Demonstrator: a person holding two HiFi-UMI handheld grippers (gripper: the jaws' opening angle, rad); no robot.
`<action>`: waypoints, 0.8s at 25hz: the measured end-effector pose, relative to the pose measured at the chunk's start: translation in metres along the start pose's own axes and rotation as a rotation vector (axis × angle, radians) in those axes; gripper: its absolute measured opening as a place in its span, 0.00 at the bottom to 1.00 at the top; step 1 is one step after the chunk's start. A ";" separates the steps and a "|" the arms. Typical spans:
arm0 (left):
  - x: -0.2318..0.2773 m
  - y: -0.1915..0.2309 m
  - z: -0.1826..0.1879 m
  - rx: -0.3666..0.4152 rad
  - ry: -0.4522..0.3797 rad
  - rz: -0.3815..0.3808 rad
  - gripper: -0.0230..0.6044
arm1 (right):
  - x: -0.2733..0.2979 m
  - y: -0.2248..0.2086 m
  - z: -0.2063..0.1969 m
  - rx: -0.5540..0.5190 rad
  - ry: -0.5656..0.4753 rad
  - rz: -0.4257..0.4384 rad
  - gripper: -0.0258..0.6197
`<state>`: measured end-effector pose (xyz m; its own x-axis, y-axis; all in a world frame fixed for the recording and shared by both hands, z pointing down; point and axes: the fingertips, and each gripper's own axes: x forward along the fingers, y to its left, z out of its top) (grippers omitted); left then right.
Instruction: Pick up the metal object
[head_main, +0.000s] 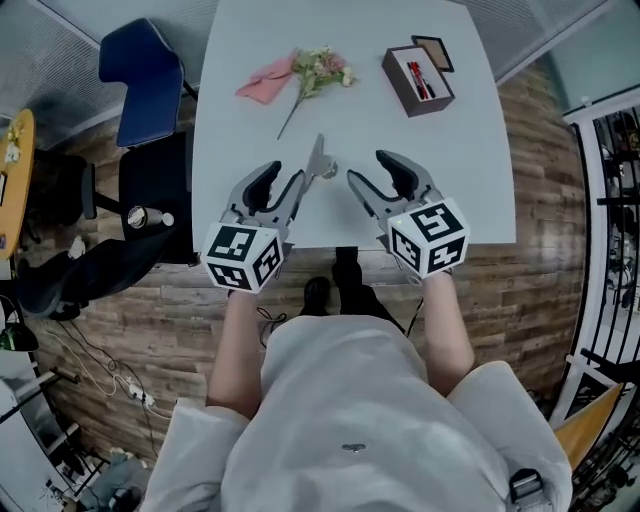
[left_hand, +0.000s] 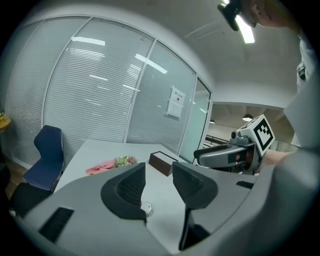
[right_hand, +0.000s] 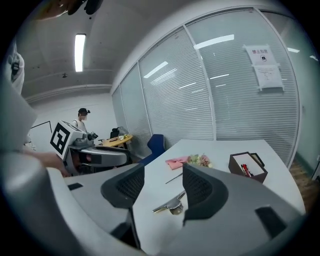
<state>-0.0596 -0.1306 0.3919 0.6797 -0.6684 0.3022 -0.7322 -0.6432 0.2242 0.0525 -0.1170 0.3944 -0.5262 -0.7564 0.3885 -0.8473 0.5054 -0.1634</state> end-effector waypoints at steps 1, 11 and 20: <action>0.004 0.002 -0.001 -0.005 0.004 0.006 0.31 | 0.004 -0.004 -0.002 -0.002 0.006 0.011 0.40; 0.033 0.023 -0.014 -0.039 0.035 0.104 0.31 | 0.052 -0.027 -0.030 -0.070 0.125 0.130 0.46; 0.035 0.041 -0.042 -0.093 0.077 0.202 0.31 | 0.084 -0.031 -0.061 -0.125 0.229 0.232 0.48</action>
<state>-0.0672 -0.1646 0.4504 0.5165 -0.7472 0.4183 -0.8562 -0.4599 0.2356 0.0395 -0.1706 0.4875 -0.6615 -0.5101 0.5497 -0.6844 0.7103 -0.1645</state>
